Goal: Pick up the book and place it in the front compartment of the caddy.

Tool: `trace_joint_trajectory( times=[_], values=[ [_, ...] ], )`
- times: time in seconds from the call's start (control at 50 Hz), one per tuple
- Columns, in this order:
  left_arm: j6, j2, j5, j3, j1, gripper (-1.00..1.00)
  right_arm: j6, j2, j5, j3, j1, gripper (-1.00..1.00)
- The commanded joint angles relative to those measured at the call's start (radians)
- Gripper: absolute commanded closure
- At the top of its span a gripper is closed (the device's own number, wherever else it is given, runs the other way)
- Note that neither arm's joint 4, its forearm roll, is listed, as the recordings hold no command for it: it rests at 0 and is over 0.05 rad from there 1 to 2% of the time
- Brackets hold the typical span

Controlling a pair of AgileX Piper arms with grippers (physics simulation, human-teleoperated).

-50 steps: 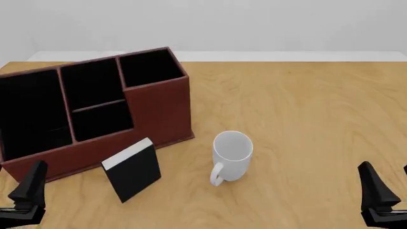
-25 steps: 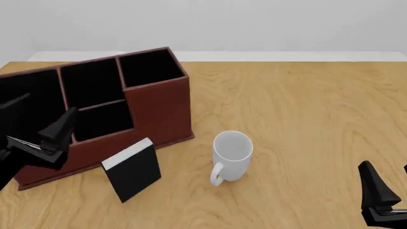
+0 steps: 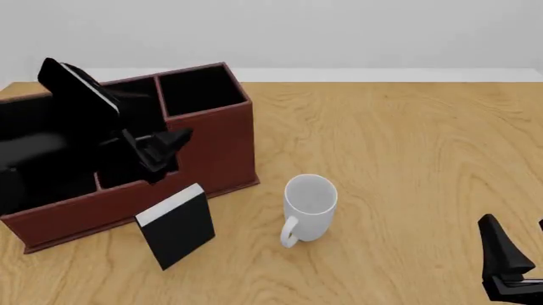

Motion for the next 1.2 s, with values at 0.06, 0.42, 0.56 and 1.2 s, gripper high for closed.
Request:
trace_joint_trajectory(
  times=[0.06,0.42,0.56,1.2],
  values=[
    [0.102,0.058,0.151,-0.061,-0.013,-1.00,0.000,0.001,0.001,-0.001,0.000,-1.00],
    [0.144,0.023,0.249,-0.010,0.014,-1.00,0.000,0.003,-0.004,0.001,0.000,-1.00],
    [0.143,0.029,0.244,0.022,0.018,-1.00,0.000,0.004,-0.004,0.001,0.000,-1.00],
    [0.078,0.037,0.176,0.177,-0.029,-1.00,0.000,0.004,-0.004,0.001,0.000,-1.00]
  ],
)
